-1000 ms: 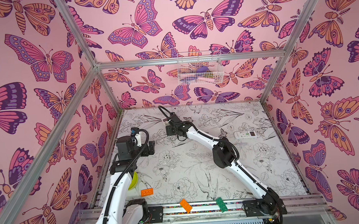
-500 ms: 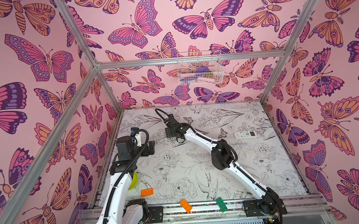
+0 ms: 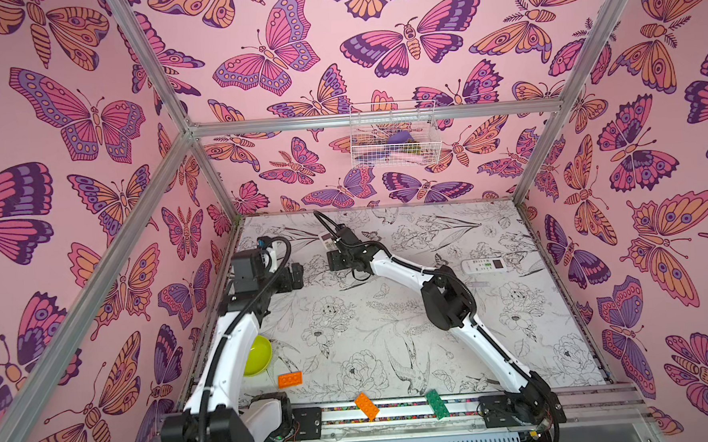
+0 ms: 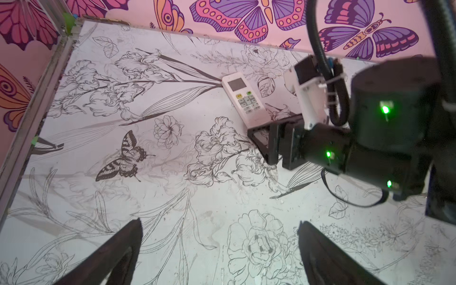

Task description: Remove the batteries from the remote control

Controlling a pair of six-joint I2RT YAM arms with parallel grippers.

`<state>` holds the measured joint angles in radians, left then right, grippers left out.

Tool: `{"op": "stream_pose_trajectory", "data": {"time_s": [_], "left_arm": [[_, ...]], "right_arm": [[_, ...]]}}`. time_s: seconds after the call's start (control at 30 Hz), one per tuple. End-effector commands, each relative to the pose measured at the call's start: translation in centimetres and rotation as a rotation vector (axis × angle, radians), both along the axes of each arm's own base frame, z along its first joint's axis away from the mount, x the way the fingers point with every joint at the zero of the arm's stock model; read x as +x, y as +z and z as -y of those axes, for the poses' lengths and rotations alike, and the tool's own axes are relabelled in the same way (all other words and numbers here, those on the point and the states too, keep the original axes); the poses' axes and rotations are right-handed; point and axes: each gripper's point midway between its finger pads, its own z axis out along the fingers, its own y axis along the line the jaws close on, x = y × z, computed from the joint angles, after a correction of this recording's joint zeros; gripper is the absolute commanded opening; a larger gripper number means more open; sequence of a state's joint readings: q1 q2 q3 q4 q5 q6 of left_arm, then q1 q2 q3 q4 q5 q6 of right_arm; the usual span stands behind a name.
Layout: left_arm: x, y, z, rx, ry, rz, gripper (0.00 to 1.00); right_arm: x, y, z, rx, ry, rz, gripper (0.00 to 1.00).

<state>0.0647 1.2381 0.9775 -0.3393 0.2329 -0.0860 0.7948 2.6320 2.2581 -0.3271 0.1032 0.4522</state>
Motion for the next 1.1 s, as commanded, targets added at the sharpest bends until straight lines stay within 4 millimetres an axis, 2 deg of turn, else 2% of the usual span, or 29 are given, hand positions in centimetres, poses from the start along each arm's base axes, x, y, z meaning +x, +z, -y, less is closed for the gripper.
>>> {"op": "stream_pose_trajectory", "data": {"time_s": [0.0, 0.13, 0.27, 0.4, 0.57, 0.67, 0.77, 0.93, 1.07], "left_arm": [[3.4, -0.3, 1.0, -0.092, -0.01, -0.051, 0.99], [8.6, 0.0, 2.7, -0.166, -0.061, -0.084, 0.99], [12.2, -1.9, 4.2, -0.201, -0.102, -0.215, 1.0], [15.8, -3.3, 5.0, -0.256, -0.122, -0.277, 1.0], [18.4, -5.4, 6.5, -0.313, -0.162, -0.336, 1.0], [19.8, -6.7, 7.2, -0.366, -0.175, -0.356, 1.0], [21.5, -8.5, 7.4, -0.397, -0.165, -0.377, 0.99], [23.0, -11.3, 8.1, -0.443, -0.135, -0.415, 0.99], [24.2, -12.6, 8.6, -0.487, -0.106, -0.42, 0.98]], "right_arm": [[-2.0, -1.0, 1.4, -0.026, 0.048, -0.046, 0.81], [-3.5, 1.0, 3.3, 0.031, 0.06, -0.047, 0.83], [-6.2, 3.8, 5.1, 0.097, 0.083, -0.048, 0.85], [-9.4, 6.2, 7.7, 0.107, 0.114, -0.039, 0.87], [-14.4, 7.5, 11.1, 0.096, 0.14, -0.123, 0.89], [-16.9, 7.6, 12.9, 0.115, 0.139, -0.16, 0.89], [-18.6, 7.5, 14.6, 0.135, 0.108, -0.178, 0.89], [-20.9, 8.9, 17.2, 0.171, 0.059, -0.162, 0.89], [-22.2, 9.6, 19.5, 0.184, 0.004, -0.143, 0.89]]}}
